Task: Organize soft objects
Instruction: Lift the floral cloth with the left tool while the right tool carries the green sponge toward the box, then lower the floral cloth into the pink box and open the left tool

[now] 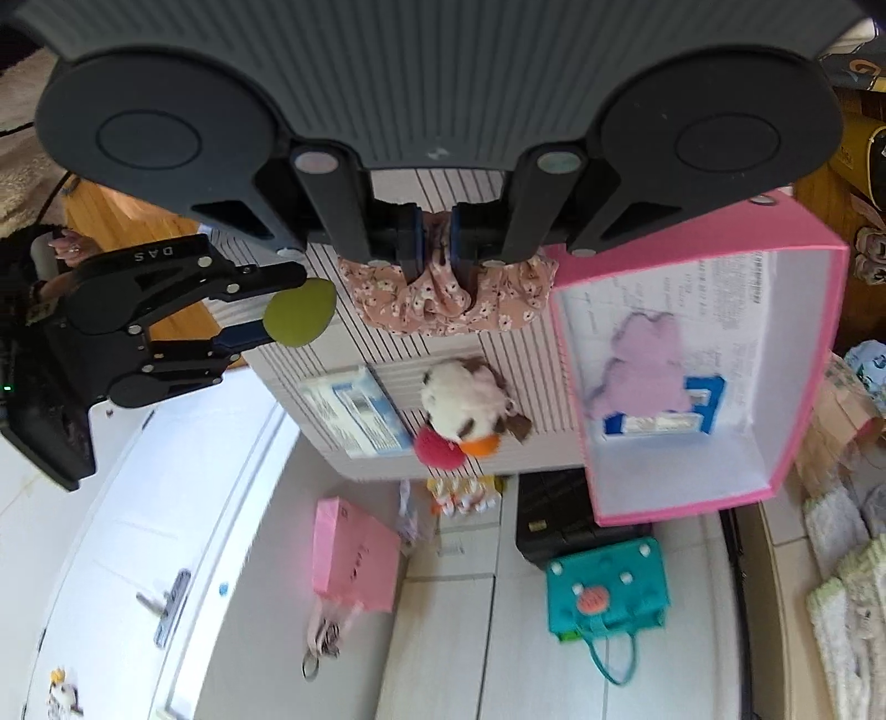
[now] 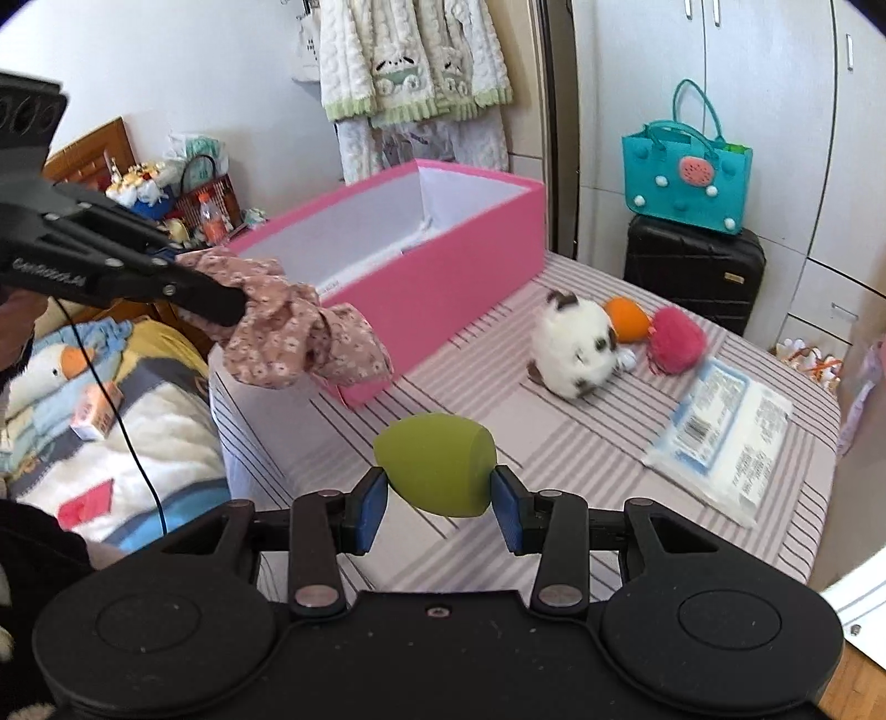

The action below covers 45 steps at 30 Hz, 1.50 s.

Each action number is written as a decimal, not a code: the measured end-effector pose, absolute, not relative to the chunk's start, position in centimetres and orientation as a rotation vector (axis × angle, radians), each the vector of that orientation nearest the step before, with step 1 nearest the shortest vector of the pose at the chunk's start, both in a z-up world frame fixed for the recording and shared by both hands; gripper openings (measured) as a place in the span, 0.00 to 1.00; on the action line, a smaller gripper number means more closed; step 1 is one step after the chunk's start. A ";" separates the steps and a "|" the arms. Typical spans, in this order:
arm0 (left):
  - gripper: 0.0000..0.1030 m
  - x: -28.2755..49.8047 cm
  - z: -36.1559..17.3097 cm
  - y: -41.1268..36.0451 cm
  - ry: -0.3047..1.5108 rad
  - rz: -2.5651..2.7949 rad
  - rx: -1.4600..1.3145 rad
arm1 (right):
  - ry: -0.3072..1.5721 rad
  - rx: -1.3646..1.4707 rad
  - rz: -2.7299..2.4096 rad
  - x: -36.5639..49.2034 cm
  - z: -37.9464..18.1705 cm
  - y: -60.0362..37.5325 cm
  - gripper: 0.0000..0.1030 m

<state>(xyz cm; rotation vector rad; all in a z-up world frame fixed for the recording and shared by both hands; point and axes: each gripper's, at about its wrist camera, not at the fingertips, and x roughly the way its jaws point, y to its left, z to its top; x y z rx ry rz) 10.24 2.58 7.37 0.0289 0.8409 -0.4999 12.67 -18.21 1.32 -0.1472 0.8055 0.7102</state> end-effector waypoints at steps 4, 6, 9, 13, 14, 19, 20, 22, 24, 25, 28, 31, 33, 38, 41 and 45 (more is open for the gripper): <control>0.08 9.5 8.6 4.6 0.792 -0.486 0.006 | 0.783 -0.145 0.724 13.2 2.4 -16.9 0.45; 0.08 9.5 9.0 5.7 0.771 -0.476 0.000 | 0.771 -0.156 0.733 13.6 2.8 -16.1 0.45; 0.08 9.9 9.2 6.9 0.754 -0.466 -0.009 | 0.754 -0.177 0.756 14.3 3.6 -14.8 0.45; 0.08 11.3 9.3 8.7 0.735 -0.453 -0.033 | 0.726 -0.203 0.791 15.7 4.5 -12.7 0.45; 0.08 11.7 9.3 9.3 0.728 -0.448 -0.039 | 0.717 -0.213 0.797 15.9 4.6 -12.2 0.45; 0.08 13.7 9.3 11.0 0.673 -0.352 -0.014 | 0.684 -0.242 0.818 17.8 4.9 -10.1 0.45; 0.08 14.3 9.1 11.5 0.676 -0.338 -0.016 | 0.680 -0.244 0.821 18.4 5.0 -9.6 0.45; 0.08 15.3 8.6 12.0 0.682 -0.314 -0.008 | 0.675 -0.242 0.830 19.4 5.1 -8.8 0.45; 0.08 16.5 8.1 12.3 0.696 -0.303 0.021 | 0.666 -0.234 0.842 20.4 5.5 -8.3 0.45; 0.08 16.9 7.8 12.5 0.702 -0.302 0.028 | 0.662 -0.232 0.845 20.8 5.6 -7.9 0.45; 0.08 18.6 7.0 13.1 0.725 -0.286 0.047 | 0.653 -0.248 0.850 22.3 5.8 -6.6 0.45; 0.08 20.0 6.3 13.5 0.746 -0.267 0.072 | 0.663 -0.277 0.856 24.1 5.5 -5.0 0.45; 0.08 20.9 5.9 13.6 0.757 -0.254 0.094 | 0.671 -0.301 0.856 25.6 5.2 -3.8 0.45; 0.09 23.2 4.1 12.7 0.757 -0.186 0.266 | 0.714 -0.309 0.863 29.8 3.7 -1.5 0.45; 0.09 24.5 3.6 12.8 0.763 -0.181 0.292 | 0.749 -0.286 0.867 32.1 2.9 -0.4 0.45; 0.09 26.0 2.9 12.6 0.799 -0.212 0.291 | 0.784 -0.252 0.863 34.6 2.5 0.4 0.45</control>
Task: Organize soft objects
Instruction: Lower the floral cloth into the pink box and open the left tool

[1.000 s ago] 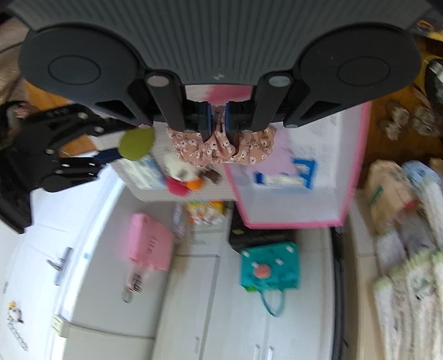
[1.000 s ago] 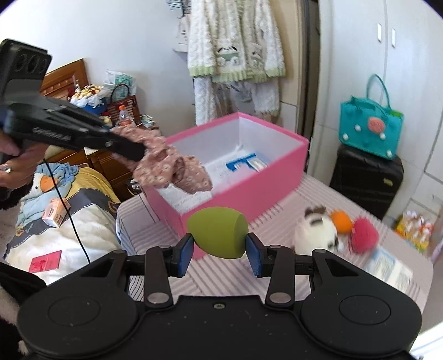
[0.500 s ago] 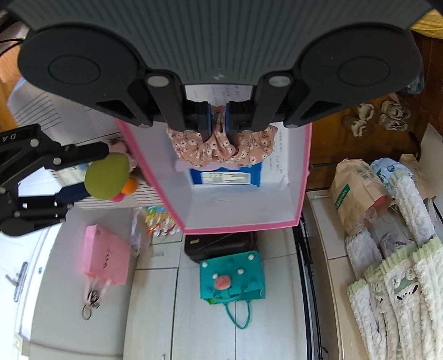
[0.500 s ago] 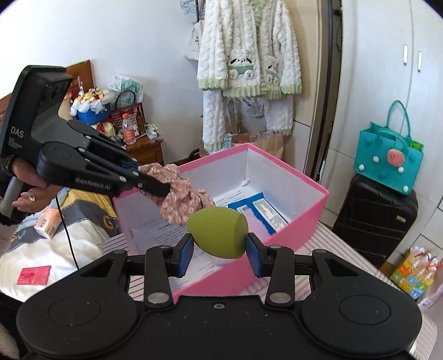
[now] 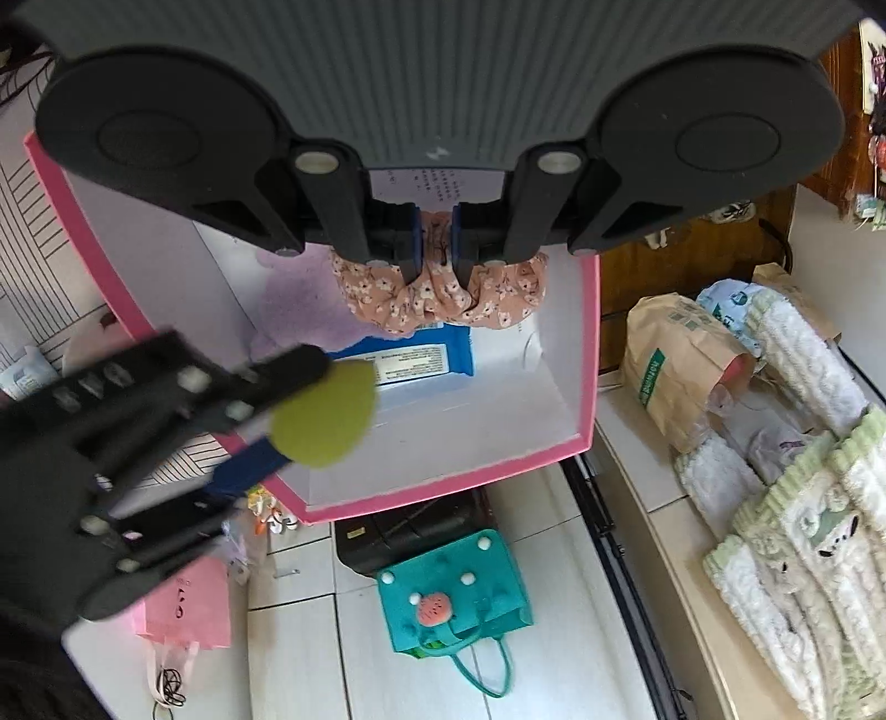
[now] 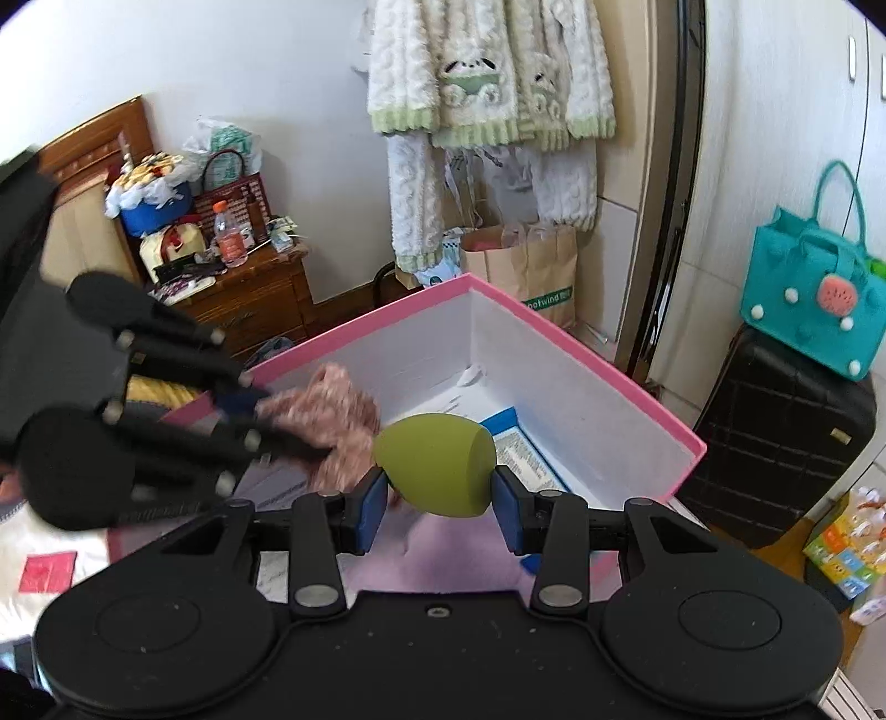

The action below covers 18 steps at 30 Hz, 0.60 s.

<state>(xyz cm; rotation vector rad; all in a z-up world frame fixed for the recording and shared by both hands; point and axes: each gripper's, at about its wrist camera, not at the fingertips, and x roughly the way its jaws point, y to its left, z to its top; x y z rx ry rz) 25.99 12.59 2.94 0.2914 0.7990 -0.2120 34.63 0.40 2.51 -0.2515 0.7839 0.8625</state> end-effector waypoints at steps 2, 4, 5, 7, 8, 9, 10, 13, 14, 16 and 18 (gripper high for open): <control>0.09 26.3 2.8 12.4 0.802 -0.225 0.298 | 0.798 -0.235 0.858 35.7 2.4 0.6 0.45; 0.09 26.6 2.5 12.3 0.808 -0.232 0.311 | 0.808 -0.235 0.857 36.3 2.1 0.8 0.45; 0.11 26.7 2.4 12.3 0.816 -0.229 0.312 | 0.816 -0.237 0.858 36.6 2.0 1.1 0.45; 0.13 27.2 1.9 12.5 0.845 -0.219 0.311 | 0.842 -0.236 0.863 37.3 1.6 1.5 0.45; 0.20 27.5 1.6 12.6 0.863 -0.214 0.302 | 0.860 -0.232 0.869 37.6 1.4 1.8 0.45; 0.23 27.8 1.4 12.8 0.891 -0.214 0.278 | 0.882 -0.230 0.873 37.9 1.1 2.1 0.45; 0.27 28.1 1.3 13.1 0.922 -0.221 0.242 | 0.905 -0.231 0.876 38.3 0.8 2.6 0.45; 0.38 28.4 1.5 13.9 0.959 -0.251 0.129 | 0.972 -0.231 0.881 39.6 0.0 3.9 0.45; 0.39 28.2 1.7 14.0 0.950 -0.235 0.118 | 0.993 -0.229 0.882 40.0 -0.3 4.4 0.45; 0.40 27.6 2.2 13.9 0.909 -0.225 0.132 | 1.025 -0.219 0.879 40.7 -0.7 5.1 0.45; 0.40 26.8 2.7 14.1 0.882 -0.215 0.128 | 1.048 -0.205 0.877 41.3 -1.0 5.7 0.45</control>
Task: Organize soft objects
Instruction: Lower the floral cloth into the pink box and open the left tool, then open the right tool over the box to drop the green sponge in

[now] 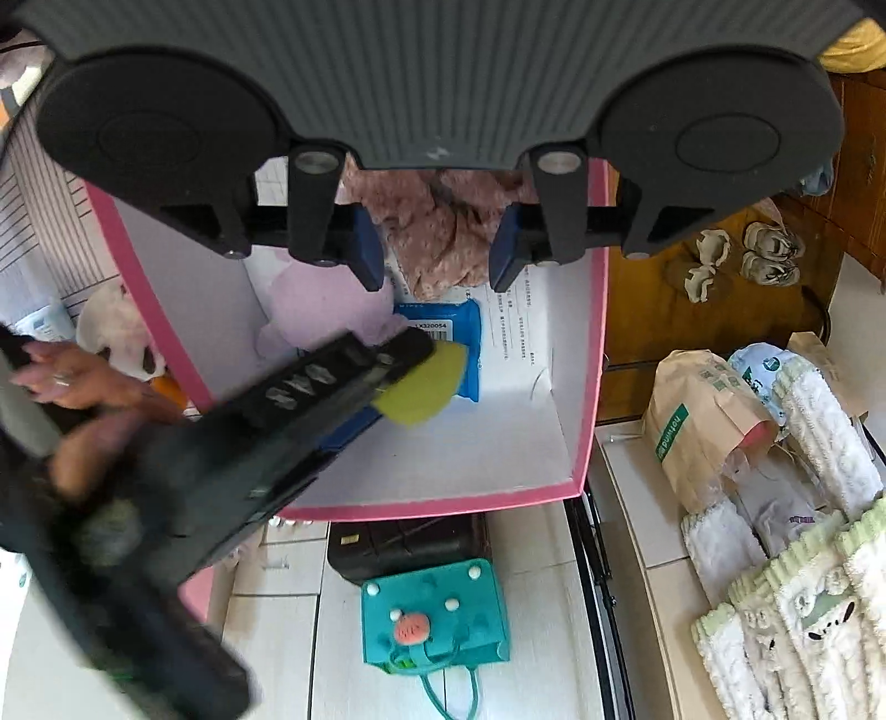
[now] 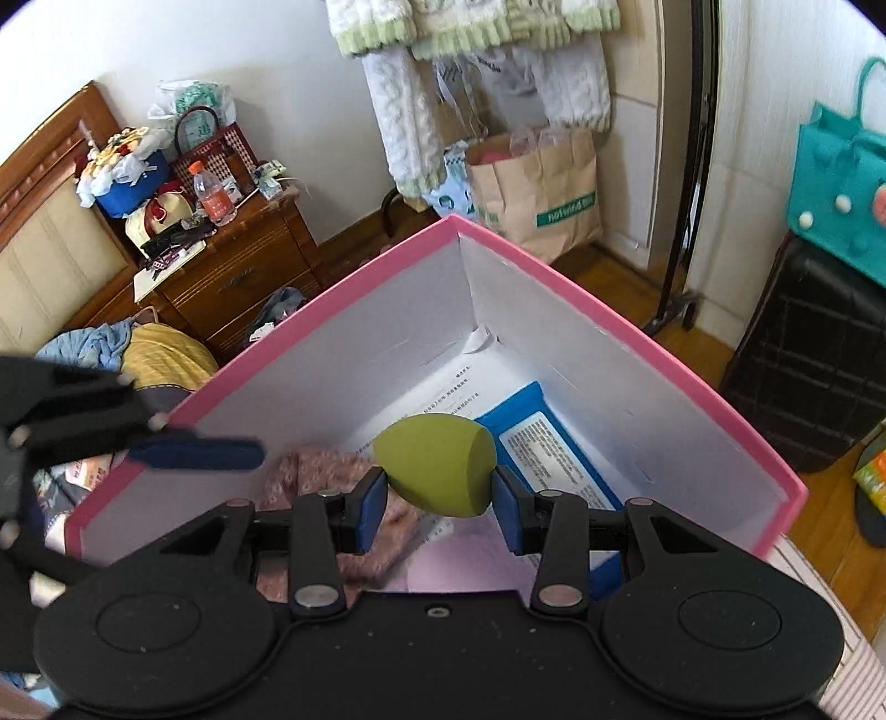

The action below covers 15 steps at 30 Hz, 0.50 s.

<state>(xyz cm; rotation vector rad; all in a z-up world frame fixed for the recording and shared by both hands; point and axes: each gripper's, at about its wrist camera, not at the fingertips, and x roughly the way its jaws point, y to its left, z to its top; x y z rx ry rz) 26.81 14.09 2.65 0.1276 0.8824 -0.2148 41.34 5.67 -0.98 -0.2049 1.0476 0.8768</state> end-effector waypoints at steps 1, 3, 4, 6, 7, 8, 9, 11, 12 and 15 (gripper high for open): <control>0.40 26.5 2.8 14.2 0.876 -0.216 0.123 | 1.057 -0.196 0.878 41.6 -1.1 6.0 0.46; 0.40 25.9 2.9 14.5 0.870 -0.211 0.107 | 1.074 -0.175 0.888 41.9 -1.1 6.6 0.47; 0.40 25.5 2.9 14.6 0.869 -0.208 0.103 | 1.078 -0.165 0.891 42.0 -1.1 7.0 0.48; 0.40 25.4 3.0 14.7 0.867 -0.202 0.101 | 1.076 -0.158 0.904 42.0 -1.0 7.5 0.50; 0.40 25.3 3.1 14.8 0.867 -0.199 0.097 | 1.070 -0.162 0.918 41.9 -0.9 7.6 0.50; 0.41 25.1 3.1 14.9 0.866 -0.198 0.092 | 1.062 -0.163 0.925 41.6 -0.7 7.6 0.50; 0.42 25.0 3.2 15.0 0.866 -0.198 0.085 | 1.055 -0.158 0.923 41.3 -0.5 7.4 0.53; 0.49 25.1 3.3 15.3 0.871 -0.200 0.076 | 1.040 -0.151 0.922 40.6 0.1 6.9 0.54; 0.49 25.0 3.4 15.4 0.875 -0.199 0.063 | 1.035 -0.153 0.917 40.3 0.5 6.6 0.54; 0.50 24.8 3.6 15.5 0.887 -0.186 0.040 | 1.021 -0.162 0.901 38.9 1.7 5.2 0.54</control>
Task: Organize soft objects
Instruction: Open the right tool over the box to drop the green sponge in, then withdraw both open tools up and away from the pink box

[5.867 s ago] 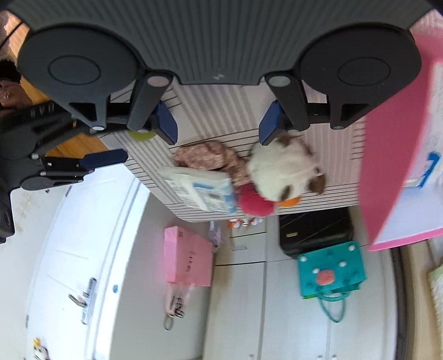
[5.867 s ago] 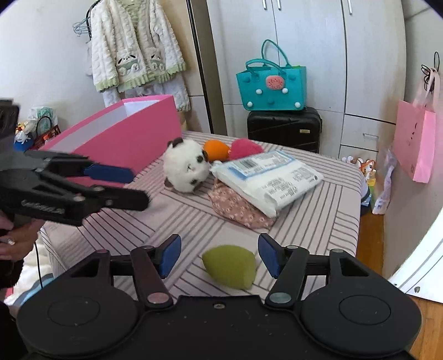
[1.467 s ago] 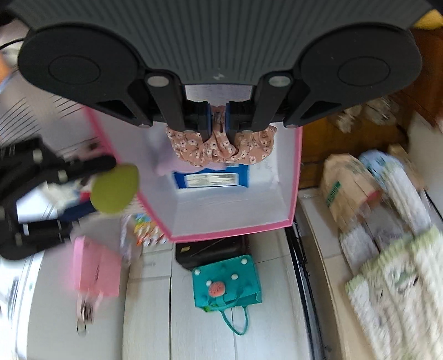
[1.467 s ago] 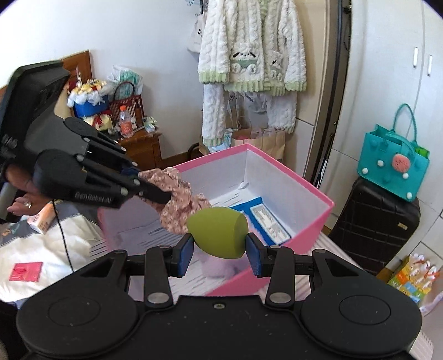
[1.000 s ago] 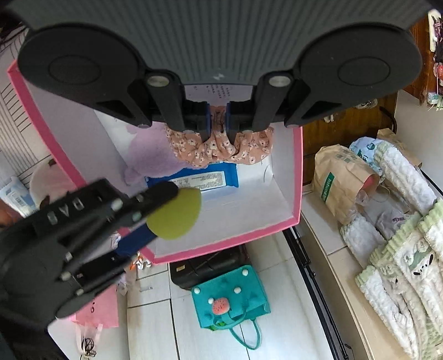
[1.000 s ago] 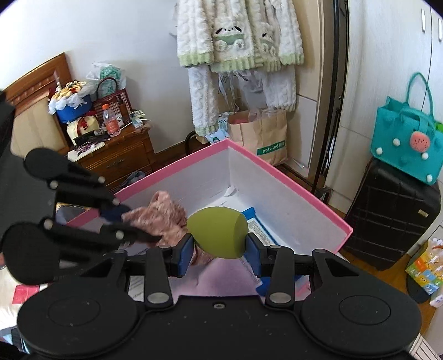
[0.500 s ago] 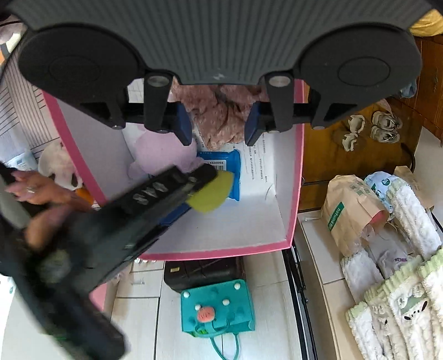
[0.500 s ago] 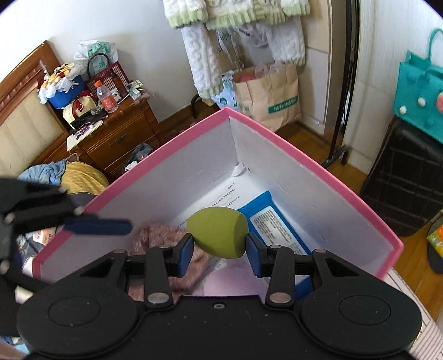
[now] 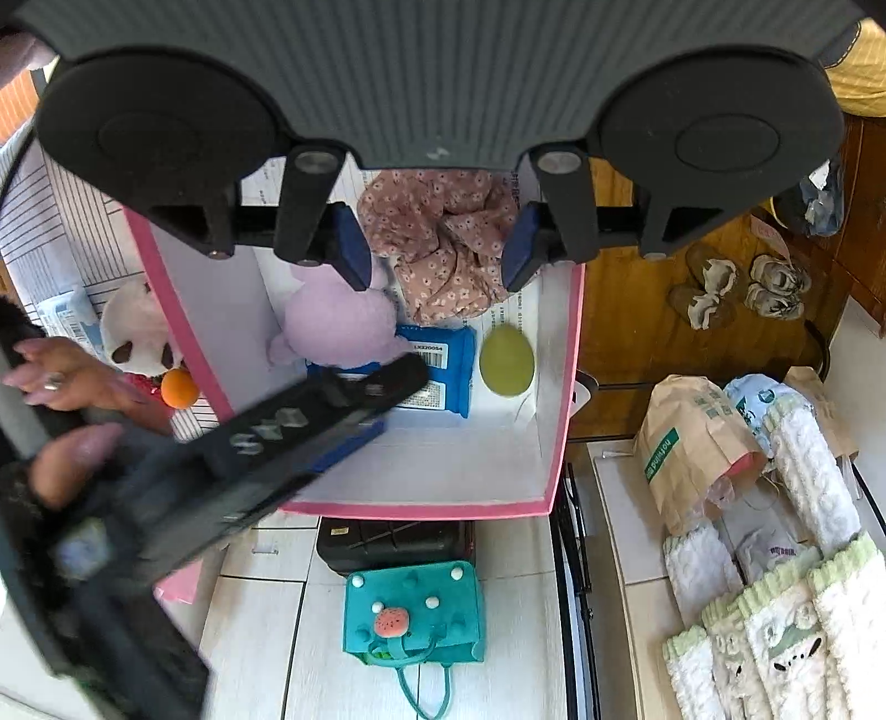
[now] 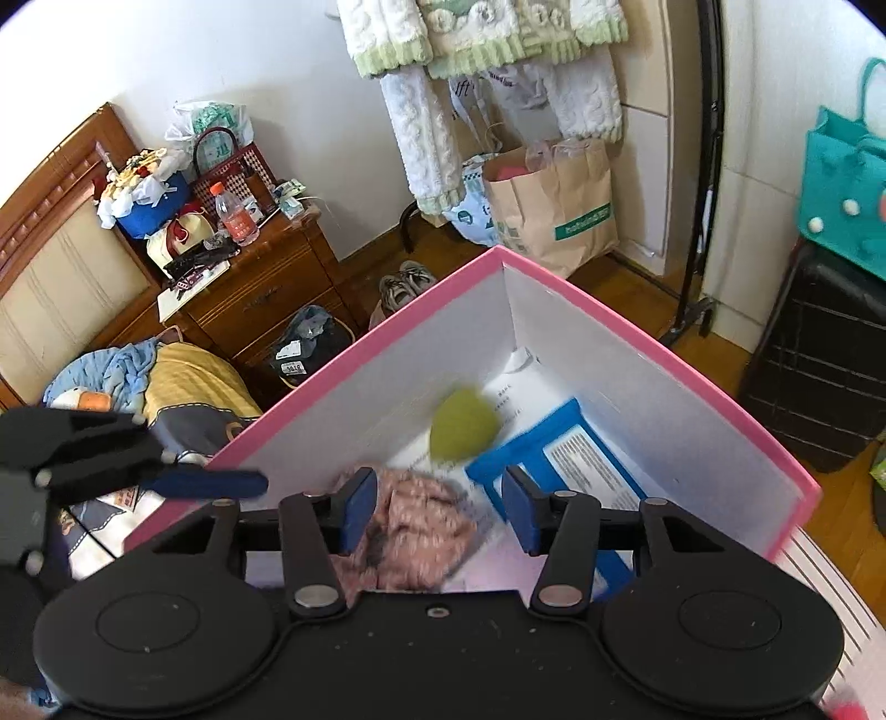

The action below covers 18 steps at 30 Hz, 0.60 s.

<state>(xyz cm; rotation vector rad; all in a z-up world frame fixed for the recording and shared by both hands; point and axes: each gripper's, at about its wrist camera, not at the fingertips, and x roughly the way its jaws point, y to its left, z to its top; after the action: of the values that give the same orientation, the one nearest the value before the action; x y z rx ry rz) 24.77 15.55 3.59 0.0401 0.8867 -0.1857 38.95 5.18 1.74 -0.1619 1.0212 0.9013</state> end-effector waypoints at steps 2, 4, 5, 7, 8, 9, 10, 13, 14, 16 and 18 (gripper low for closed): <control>0.52 24.3 4.0 15.5 0.878 -0.185 0.043 | 1.008 -0.174 0.886 37.7 2.7 4.1 0.54; 0.53 23.6 4.5 15.4 0.868 -0.192 0.041 | 0.987 -0.187 0.873 36.3 3.6 3.1 0.54; 0.54 23.3 4.8 15.3 0.863 -0.194 0.041 | 0.979 -0.192 0.870 35.8 4.0 2.7 0.54; 0.56 22.6 5.5 15.0 0.848 -0.198 0.051 | 0.956 -0.199 0.867 34.3 4.9 1.7 0.54; 0.56 22.1 5.8 14.9 0.838 -0.196 0.059 | 0.947 -0.200 0.866 33.7 5.2 1.2 0.54; 0.56 21.6 6.1 14.7 0.829 -0.194 0.069 | 0.939 -0.203 0.868 33.0 5.6 0.8 0.54; 0.57 21.2 6.3 14.4 0.826 -0.193 0.075 | 0.930 -0.208 0.868 32.3 5.9 0.4 0.54; 0.58 20.1 7.1 14.2 0.834 -0.215 0.070 | 0.908 -0.229 0.867 30.3 6.8 -0.7 0.54; 0.58 19.7 7.4 14.1 0.842 -0.230 0.064 | 0.902 -0.229 0.871 29.8 7.2 -1.1 0.54; 0.58 19.0 7.8 13.8 0.860 -0.245 0.064 | 0.890 -0.220 0.881 28.7 7.9 -1.9 0.55; 0.59 18.3 8.2 13.4 0.868 -0.256 0.068 | 0.872 -0.214 0.887 27.6 8.6 -2.7 0.56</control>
<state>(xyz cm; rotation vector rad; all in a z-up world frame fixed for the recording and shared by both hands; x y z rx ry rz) 18.32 13.44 8.23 0.0676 0.8684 -0.2555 27.64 -2.70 8.58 -0.2136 0.8717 0.8875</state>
